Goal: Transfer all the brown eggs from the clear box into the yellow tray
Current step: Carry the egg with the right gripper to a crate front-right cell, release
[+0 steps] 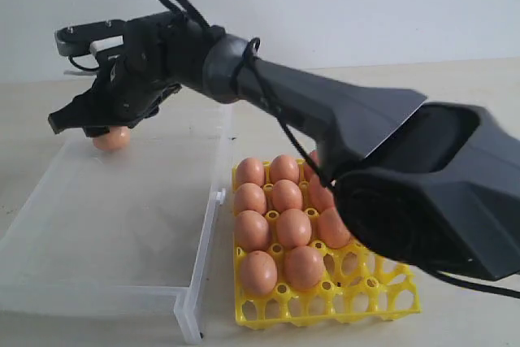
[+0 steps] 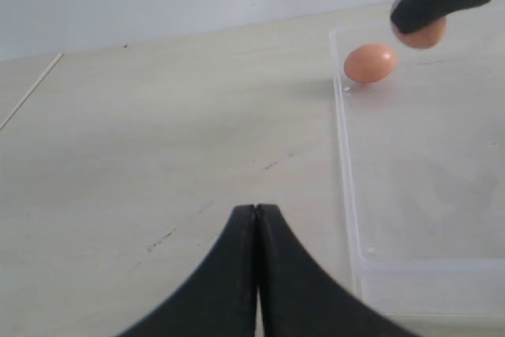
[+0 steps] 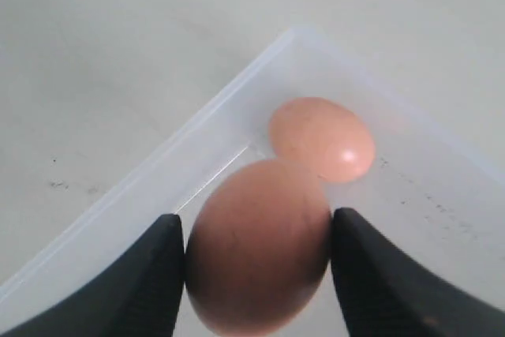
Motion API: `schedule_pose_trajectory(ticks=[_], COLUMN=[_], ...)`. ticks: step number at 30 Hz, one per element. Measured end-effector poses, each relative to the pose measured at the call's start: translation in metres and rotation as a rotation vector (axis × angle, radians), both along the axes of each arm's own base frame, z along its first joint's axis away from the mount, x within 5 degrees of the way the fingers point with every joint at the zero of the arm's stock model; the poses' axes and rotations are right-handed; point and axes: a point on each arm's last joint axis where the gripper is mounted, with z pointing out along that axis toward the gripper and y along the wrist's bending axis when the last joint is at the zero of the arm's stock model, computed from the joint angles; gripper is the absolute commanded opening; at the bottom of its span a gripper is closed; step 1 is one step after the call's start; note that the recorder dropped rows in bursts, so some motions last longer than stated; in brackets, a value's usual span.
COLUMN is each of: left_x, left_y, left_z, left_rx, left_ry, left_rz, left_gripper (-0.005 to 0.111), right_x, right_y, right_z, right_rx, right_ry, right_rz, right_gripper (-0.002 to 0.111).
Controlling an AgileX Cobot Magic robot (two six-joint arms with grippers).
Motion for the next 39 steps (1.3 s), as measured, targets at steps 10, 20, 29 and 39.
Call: schedule_pose_trajectory(ticks=[10,20,29,39], left_x=[0.000,0.000,0.000,0.000], left_y=[0.000,0.000,0.000,0.000], left_z=[0.000,0.000,0.000,0.000], left_rx=[0.000,0.000,0.000,0.000], left_ry=[0.000,0.000,0.000,0.000], left_rz=[0.000,0.000,0.000,0.000], left_gripper=[0.000,0.000,0.000,0.000], right_x=[-0.050,-0.157,-0.212,-0.218], right_y=[-0.074,-0.205,-0.275,-0.286], right_z=[0.048,0.036,-0.005,-0.037], right_rx=[0.004,0.069,0.006,0.030], right_ry=[-0.162,-0.475,-0.511,-0.407], right_rz=[0.006,0.024,-0.122,-0.234], right_gripper=[0.000,0.000,0.000,0.000])
